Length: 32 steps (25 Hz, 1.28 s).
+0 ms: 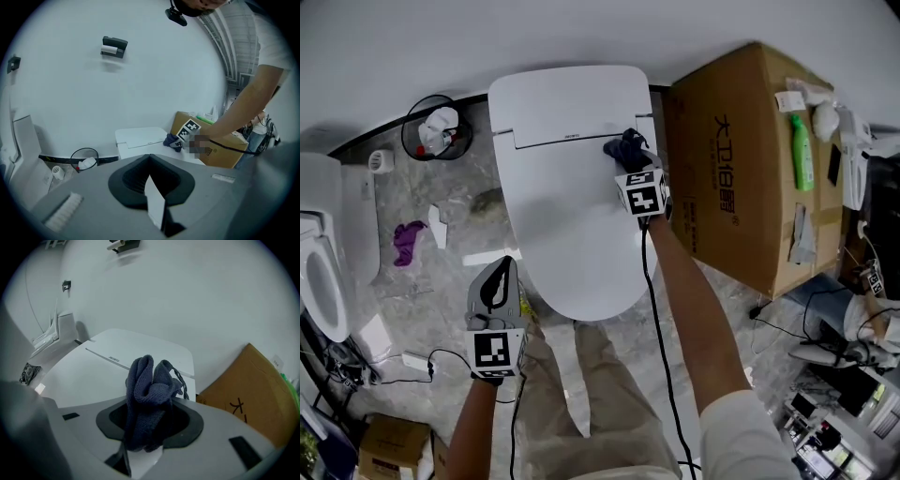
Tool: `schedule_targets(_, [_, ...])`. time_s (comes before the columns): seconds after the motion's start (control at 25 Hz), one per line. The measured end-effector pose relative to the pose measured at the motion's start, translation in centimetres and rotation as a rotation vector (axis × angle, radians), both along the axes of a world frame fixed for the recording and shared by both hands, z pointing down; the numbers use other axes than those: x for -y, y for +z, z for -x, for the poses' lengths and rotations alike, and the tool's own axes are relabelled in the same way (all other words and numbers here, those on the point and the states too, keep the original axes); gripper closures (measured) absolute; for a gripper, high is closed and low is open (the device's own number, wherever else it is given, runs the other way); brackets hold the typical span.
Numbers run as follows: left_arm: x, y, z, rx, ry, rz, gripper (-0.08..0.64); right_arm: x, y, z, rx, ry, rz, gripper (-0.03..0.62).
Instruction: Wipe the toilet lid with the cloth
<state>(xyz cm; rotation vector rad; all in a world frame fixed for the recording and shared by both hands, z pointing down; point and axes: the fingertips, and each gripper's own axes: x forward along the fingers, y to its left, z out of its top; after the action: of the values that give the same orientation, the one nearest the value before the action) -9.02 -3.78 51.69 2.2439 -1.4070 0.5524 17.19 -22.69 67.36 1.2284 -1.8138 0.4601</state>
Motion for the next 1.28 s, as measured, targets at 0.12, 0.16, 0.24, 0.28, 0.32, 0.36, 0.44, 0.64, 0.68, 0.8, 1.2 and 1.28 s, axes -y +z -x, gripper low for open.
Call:
schedule_targets(0.12, [-0.1,0.1,-0.5,0.0,0.003,0.003,0.558,-0.1,0.0,-1.6,-0.011,0.018,0.002,0.431])
schedule_targets(0.16, [-0.2,0.1,-0.6,0.001,0.006,0.004,0.558,-0.1,-0.1,-2.1,-0.018,0.018,0.0,0.431])
schedule_targets(0.24, [-0.3,0.0,-0.7,0.005,0.009,0.005,0.558,-0.1,-0.1,-2.9,-0.035,0.013,-0.009,0.433])
schedule_targets(0.28, [-0.4,0.1,-0.8,0.007,0.01,0.005,0.558,-0.1,-0.1,-3.3,-0.041,0.016,-0.012,0.433])
schedule_targets(0.32, [-0.5,0.2,-0.9,0.01,0.011,0.006,0.558,-0.2,-0.1,-3.7,-0.046,0.021,-0.011,0.433])
schedule_targets(0.36, [-0.6,0.3,-0.9,0.013,0.013,0.007,0.558,-0.4,-0.1,-4.1,-0.05,0.028,-0.007,0.433])
schedule_targets(0.44, [-0.8,0.5,-1.0,0.019,0.018,0.011,0.558,-0.6,-0.1,-4.7,-0.052,0.044,-0.004,0.433])
schedule_targets(0.64, [-1.4,0.9,-0.9,0.023,0.026,0.021,0.558,-0.7,0.0,-5.5,-0.043,0.086,-0.018,0.436])
schedule_targets(0.68, [-1.5,0.9,-1.0,0.021,0.027,0.024,0.558,-0.8,0.1,-5.7,-0.044,0.091,-0.016,0.434])
schedule_targets(0.8, [-1.8,0.9,-1.2,0.02,0.026,0.024,0.558,-1.0,0.2,-6.3,-0.051,0.095,-0.014,0.434])
schedule_targets(1.2, [-2.4,0.1,-0.4,0.022,0.018,0.015,0.558,-1.8,0.0,-9.3,-0.098,0.211,0.033,0.437])
schedule_targets(1.28, [-2.6,-0.1,0.1,0.024,0.006,0.008,0.558,-1.3,-1.0,-9.0,-0.086,0.241,0.029,0.442])
